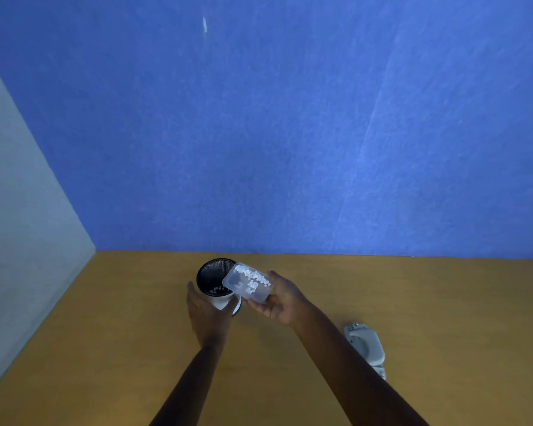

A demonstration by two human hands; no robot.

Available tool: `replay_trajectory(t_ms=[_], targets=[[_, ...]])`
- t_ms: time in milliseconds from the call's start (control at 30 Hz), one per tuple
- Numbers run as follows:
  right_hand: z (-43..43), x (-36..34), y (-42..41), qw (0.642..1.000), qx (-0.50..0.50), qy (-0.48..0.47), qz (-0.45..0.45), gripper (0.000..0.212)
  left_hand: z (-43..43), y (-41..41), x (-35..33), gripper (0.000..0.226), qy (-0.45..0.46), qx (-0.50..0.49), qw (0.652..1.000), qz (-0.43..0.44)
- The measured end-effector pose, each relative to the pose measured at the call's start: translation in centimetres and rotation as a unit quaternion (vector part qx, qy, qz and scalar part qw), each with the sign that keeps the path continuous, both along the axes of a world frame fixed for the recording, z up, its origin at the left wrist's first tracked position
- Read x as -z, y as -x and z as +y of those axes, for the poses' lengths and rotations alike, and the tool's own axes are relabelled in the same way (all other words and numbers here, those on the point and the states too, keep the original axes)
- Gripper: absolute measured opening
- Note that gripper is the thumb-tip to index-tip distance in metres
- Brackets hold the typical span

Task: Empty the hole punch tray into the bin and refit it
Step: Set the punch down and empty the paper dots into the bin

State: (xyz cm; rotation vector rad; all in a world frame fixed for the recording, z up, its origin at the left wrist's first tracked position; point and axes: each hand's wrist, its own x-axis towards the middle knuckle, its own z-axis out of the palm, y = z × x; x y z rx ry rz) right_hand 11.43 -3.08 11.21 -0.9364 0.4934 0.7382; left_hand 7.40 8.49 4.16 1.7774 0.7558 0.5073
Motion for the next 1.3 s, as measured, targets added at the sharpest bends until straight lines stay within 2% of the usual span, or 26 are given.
replay_trajectory(t_ms=[133,400,467,533,633,900,1033,1167,1233,1300], targets=[[1.2,0.0,-0.6,0.999,-0.018,0.029,0.0,0.03,0.4,-0.7,0.4,0.094,-0.022,0.014,1.0,-0.006],[2.9,-1.0,-2.9,0.985,-0.098,0.135,-0.034,0.021,0.5,-1.0,0.6,0.098,-0.026,0.004,0.999,-0.038],[3.1,-1.4,-3.7,0.977,-0.126,0.167,-0.05,0.03,0.4,-1.0,0.6,0.095,-0.028,-0.002,0.999,-0.04],[3.4,-1.8,-4.3,0.966,-0.147,0.203,-0.068,0.042,0.4,-1.0,0.6,0.092,-0.032,-0.01,0.999,-0.042],[4.2,-2.3,-4.9,0.947,-0.175,0.251,-0.097,0.045,0.4,-1.0,0.6,0.089,-0.045,-0.013,0.998,-0.039],[5.9,-2.9,-5.2,0.899,-0.231,0.348,-0.133,0.038,0.3,-0.8,0.5,0.089,-0.064,-0.015,0.998,-0.025],[6.6,-3.2,-4.6,0.864,-0.239,0.404,-0.18,0.024,0.3,-0.8,0.5,0.089,-0.068,-0.017,0.997,-0.016],[7.2,-2.8,-4.2,0.819,-0.239,0.456,-0.252,0.032,0.4,-0.7,0.5,0.091,-0.071,-0.014,0.997,-0.008],[7.4,-2.5,-4.1,0.813,-0.239,0.462,-0.264,0.025,0.4,-0.7,0.4,0.091,-0.069,-0.014,0.997,-0.008],[7.3,-2.3,-4.1,0.807,-0.24,0.467,-0.27,0.029,0.4,-0.6,0.4,0.091,-0.07,-0.012,0.997,-0.006]])
